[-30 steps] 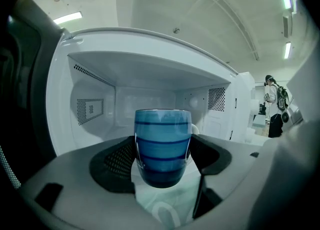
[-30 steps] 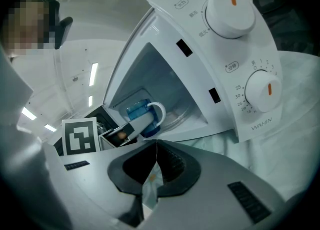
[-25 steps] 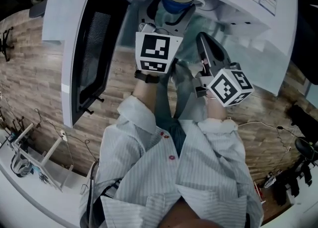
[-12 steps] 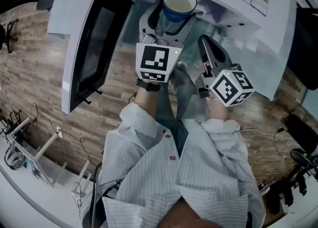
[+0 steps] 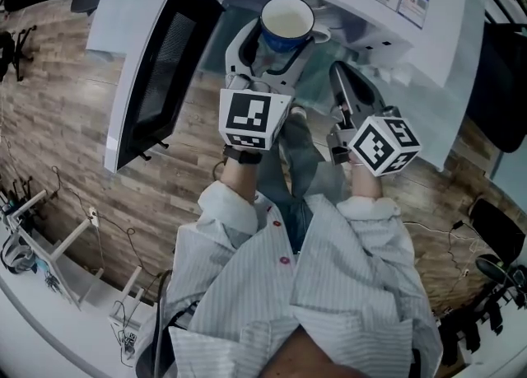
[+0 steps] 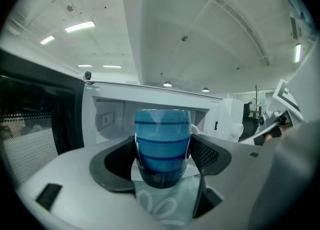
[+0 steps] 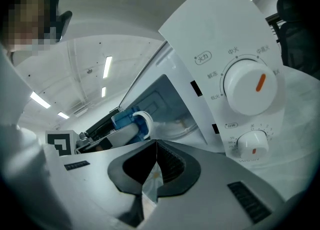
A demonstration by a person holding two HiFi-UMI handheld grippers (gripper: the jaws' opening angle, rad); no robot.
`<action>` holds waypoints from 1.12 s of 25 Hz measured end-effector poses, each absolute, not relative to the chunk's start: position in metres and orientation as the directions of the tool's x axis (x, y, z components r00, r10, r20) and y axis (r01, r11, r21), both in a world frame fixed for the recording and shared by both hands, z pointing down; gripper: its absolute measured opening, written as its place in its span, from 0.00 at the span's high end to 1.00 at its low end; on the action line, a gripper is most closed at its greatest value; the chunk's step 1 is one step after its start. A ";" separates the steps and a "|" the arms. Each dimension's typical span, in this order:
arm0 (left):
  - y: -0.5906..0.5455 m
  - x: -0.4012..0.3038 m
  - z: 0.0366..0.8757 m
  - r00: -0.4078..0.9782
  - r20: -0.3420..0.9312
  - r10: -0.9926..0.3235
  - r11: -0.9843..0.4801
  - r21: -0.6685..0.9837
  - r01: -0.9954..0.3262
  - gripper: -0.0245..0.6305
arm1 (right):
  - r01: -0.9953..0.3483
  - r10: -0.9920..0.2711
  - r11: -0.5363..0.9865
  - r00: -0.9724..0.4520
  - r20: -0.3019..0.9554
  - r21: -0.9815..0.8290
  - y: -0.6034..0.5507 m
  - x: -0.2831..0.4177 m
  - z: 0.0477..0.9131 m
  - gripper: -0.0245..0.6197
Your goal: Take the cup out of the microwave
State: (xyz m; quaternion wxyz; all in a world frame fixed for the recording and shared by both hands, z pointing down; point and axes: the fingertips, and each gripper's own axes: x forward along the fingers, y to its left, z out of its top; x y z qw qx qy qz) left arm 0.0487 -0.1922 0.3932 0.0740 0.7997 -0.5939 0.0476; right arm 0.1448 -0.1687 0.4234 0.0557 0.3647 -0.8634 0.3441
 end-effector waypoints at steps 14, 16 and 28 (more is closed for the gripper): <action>-0.177 0.042 0.355 0.261 0.116 -0.958 -0.240 0.166 -0.956 0.42 | -0.646 -0.604 0.561 -0.747 0.278 -0.517 -0.173 0.149 0.368 0.91; -0.177 0.044 0.345 0.264 0.105 -0.959 -0.246 0.163 -0.956 0.42 | -0.645 -0.609 0.566 -0.747 0.267 -0.513 -0.174 0.151 0.361 0.91; -0.177 0.045 0.292 0.279 0.040 -0.960 -0.263 0.223 -0.939 0.42 | -0.624 -0.605 0.616 -0.766 0.219 -0.481 -0.175 0.149 0.323 0.91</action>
